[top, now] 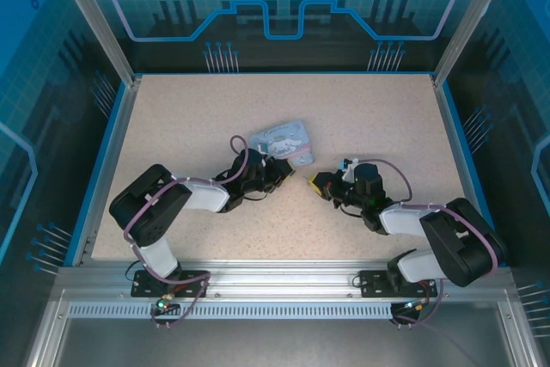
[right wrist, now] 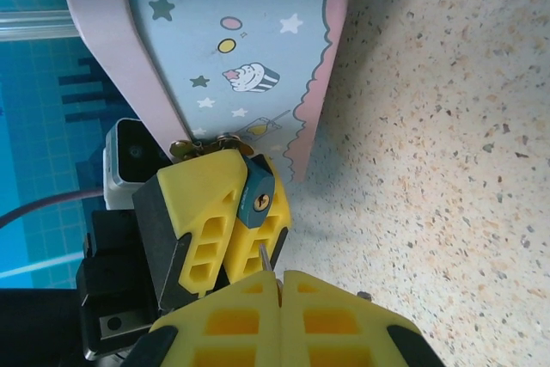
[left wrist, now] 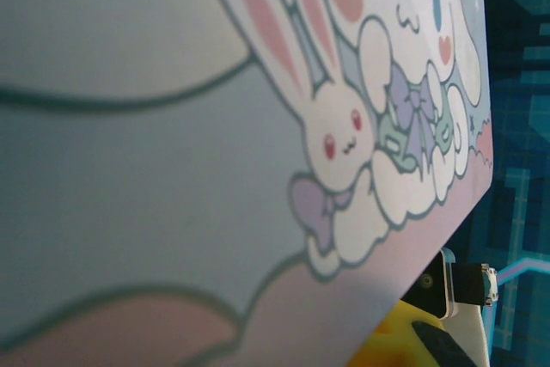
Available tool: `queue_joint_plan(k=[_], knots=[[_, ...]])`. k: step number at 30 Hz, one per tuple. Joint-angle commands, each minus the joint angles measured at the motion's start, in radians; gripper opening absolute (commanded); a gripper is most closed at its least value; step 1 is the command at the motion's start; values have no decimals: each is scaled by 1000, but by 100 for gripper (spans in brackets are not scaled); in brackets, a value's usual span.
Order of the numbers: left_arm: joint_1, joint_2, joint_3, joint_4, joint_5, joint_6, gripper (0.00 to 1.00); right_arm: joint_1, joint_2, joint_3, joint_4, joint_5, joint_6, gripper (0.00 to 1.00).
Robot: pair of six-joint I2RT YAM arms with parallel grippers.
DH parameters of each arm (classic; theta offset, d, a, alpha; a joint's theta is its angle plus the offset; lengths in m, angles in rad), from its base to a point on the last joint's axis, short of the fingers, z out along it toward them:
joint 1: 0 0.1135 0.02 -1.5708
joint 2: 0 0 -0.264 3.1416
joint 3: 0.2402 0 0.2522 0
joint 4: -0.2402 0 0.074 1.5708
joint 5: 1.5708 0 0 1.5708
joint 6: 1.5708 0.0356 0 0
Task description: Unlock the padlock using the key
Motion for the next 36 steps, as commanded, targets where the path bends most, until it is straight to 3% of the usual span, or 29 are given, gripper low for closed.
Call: queue_joint_plan(k=[1, 12, 36], knots=[[10, -40, -9, 62, -38, -57, 0, 18, 11, -9, 75, 37, 30, 0], [9, -42, -14, 120, -81, -163, 0, 40, -5, -1, 89, 115, 56, 0], [6, -56, 12, 113, -99, -192, 0, 93, 147, 82, 196, 153, 115, 0]])
